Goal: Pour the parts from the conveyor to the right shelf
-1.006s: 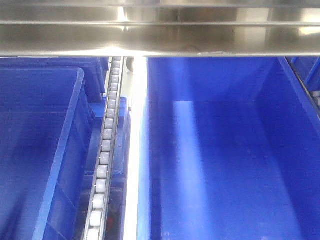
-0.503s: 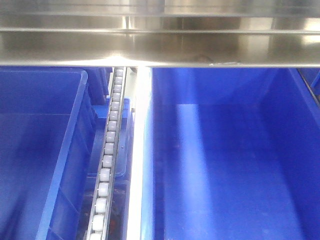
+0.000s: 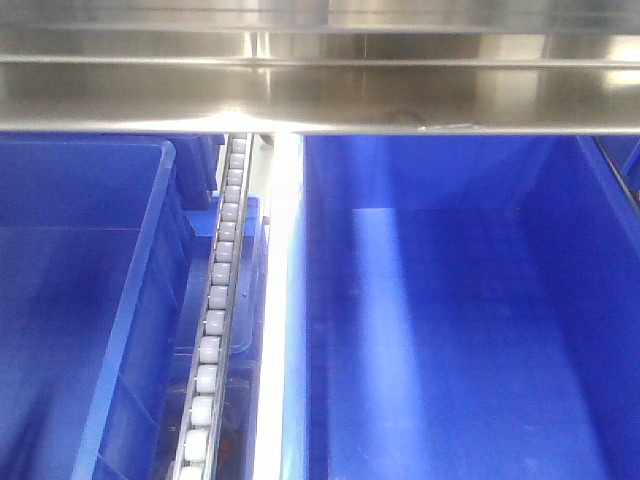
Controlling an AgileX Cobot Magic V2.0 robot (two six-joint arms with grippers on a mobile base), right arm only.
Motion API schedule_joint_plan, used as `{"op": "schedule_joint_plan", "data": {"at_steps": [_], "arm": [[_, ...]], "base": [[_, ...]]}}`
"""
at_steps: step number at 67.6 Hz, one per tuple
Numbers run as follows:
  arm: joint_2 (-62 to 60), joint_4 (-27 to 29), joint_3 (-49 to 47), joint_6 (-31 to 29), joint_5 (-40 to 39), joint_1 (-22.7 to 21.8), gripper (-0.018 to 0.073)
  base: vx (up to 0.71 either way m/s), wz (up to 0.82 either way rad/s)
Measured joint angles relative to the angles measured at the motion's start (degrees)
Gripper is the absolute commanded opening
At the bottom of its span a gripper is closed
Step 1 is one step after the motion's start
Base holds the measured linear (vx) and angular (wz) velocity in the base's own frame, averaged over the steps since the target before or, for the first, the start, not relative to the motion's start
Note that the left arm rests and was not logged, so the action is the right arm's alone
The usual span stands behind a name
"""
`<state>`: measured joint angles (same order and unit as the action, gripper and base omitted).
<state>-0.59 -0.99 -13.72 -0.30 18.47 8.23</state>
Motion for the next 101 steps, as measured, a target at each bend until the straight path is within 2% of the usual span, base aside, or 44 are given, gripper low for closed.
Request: {"op": "schedule_joint_plan", "data": {"at_steps": [29,40,56,72,85,101], "arm": [[0.00,0.56,0.00,1.26,-0.43,0.00,-0.0006],[4.10,0.99,-2.89,1.97,1.39,0.00,-0.0004],[19.42,0.99,-10.35,1.61,3.42,0.64,0.0000],[37.79,1.49,-18.95,1.36,5.46,7.45,0.0006],[53.72,1.38,-29.55,1.18,11.87,11.31,0.0010],[73.22,0.99,-42.56,1.36,22.62,11.96,0.0017]], "base": [[0.00,0.00],[0.00,0.00],[0.00,0.00],[0.00,0.00],[0.00,0.00],[0.00,0.00]]}}
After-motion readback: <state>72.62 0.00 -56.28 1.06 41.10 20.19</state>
